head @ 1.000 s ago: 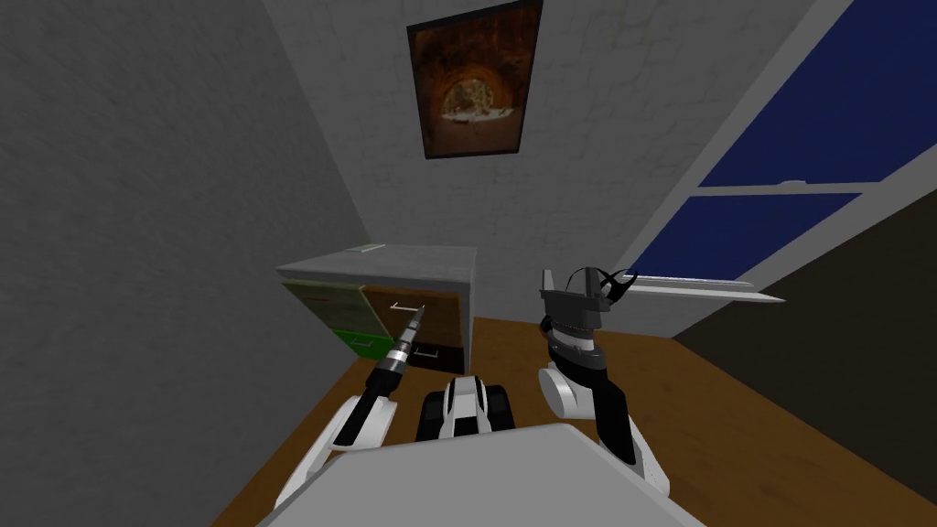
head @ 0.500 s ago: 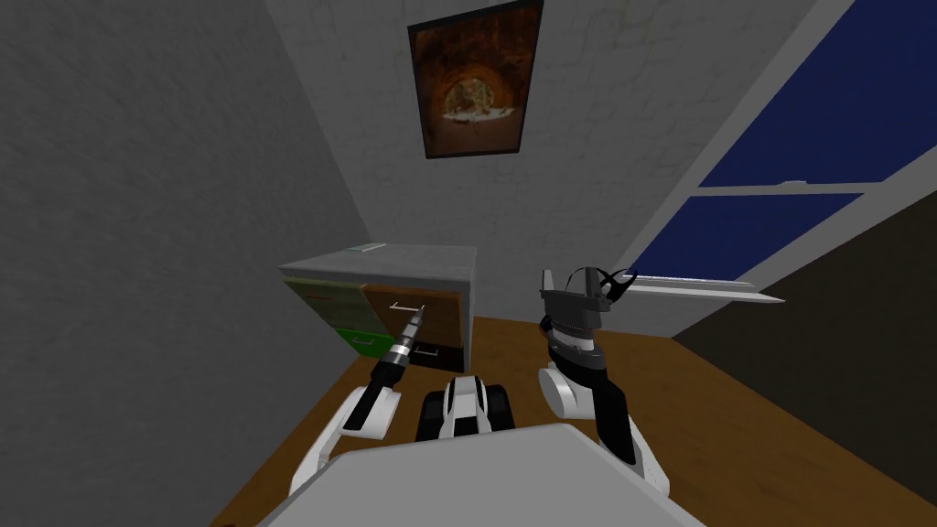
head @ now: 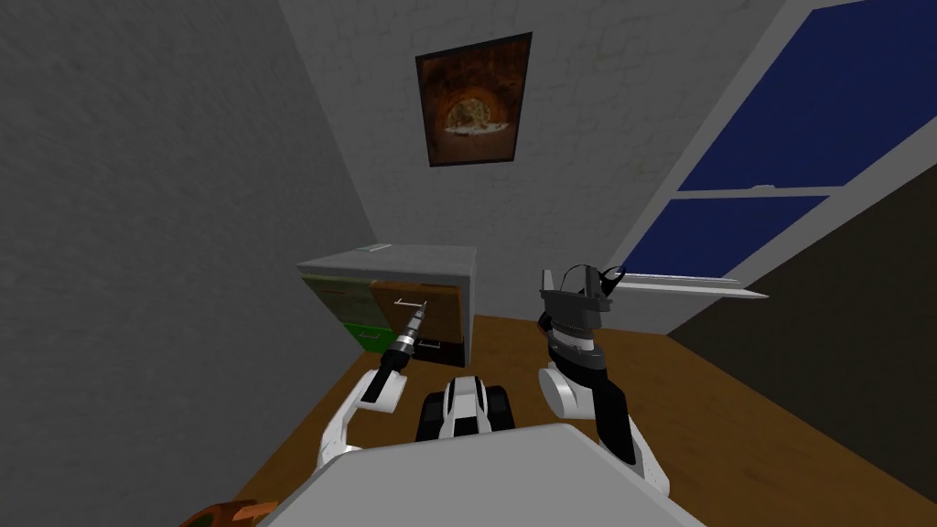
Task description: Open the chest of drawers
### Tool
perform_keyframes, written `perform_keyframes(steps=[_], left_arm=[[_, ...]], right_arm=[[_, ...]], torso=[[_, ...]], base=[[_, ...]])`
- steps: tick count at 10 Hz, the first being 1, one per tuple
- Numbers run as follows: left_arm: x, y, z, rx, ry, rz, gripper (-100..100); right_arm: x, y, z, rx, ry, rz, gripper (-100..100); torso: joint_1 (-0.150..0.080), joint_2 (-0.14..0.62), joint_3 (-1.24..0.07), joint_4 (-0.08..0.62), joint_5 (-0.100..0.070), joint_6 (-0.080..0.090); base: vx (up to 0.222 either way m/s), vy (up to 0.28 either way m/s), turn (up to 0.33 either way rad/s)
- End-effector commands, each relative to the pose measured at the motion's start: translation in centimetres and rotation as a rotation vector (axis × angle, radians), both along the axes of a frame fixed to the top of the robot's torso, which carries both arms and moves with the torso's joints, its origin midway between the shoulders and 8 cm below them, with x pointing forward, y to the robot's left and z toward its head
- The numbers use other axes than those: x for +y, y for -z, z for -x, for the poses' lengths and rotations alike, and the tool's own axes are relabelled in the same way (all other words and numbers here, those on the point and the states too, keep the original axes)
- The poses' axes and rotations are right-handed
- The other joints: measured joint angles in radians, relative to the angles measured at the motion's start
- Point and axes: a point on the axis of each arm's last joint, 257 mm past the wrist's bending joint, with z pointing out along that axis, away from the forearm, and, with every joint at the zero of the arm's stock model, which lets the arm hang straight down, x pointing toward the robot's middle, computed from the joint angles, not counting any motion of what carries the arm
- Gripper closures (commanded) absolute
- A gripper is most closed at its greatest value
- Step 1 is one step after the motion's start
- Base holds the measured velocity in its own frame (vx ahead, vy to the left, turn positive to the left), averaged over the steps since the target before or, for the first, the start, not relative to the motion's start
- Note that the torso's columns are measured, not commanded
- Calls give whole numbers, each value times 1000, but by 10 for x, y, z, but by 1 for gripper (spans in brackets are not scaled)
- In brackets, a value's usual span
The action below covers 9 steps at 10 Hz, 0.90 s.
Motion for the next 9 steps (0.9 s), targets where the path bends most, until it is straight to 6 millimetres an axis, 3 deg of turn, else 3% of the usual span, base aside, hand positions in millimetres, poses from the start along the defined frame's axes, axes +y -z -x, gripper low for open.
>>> perform_keyframes(steps=[1,3,4,5,6,7,9], left_arm=[[4,4,-17,-2,-7,-3,100],[-1,3,-32,-6,3,-8,100],[2,18,-33,22,-1,-12,100],[2,19,-33,25,-2,-12,100],[2,5,-47,-10,-2,-5,100],[-1,4,-55,-11,4,-8,100],[0,22,-61,24,1,-14,100]], right_arm=[[0,0,0,0,0,0,0],[0,0,0,0,0,0,0],[0,0,0,0,0,0,0],[0,0,0,0,0,0,0],[0,0,0,0,0,0,0],[0,0,0,0,0,0,0],[0,0,0,0,0,0,0]], torso=[[-1,-5,-3,-3,1,1],[2,2,1,-2,1,0],[0,-2,-1,-2,1,1],[0,-5,-3,-4,1,0],[1,-7,-5,-6,1,0],[2,-1,-1,-4,2,-1],[1,-1,0,-2,1,1]], base=[[-121,11,20],[-108,11,12],[-17,-3,-11],[10,-5,-2],[-104,-1,27],[-148,-9,34],[-53,15,0]])
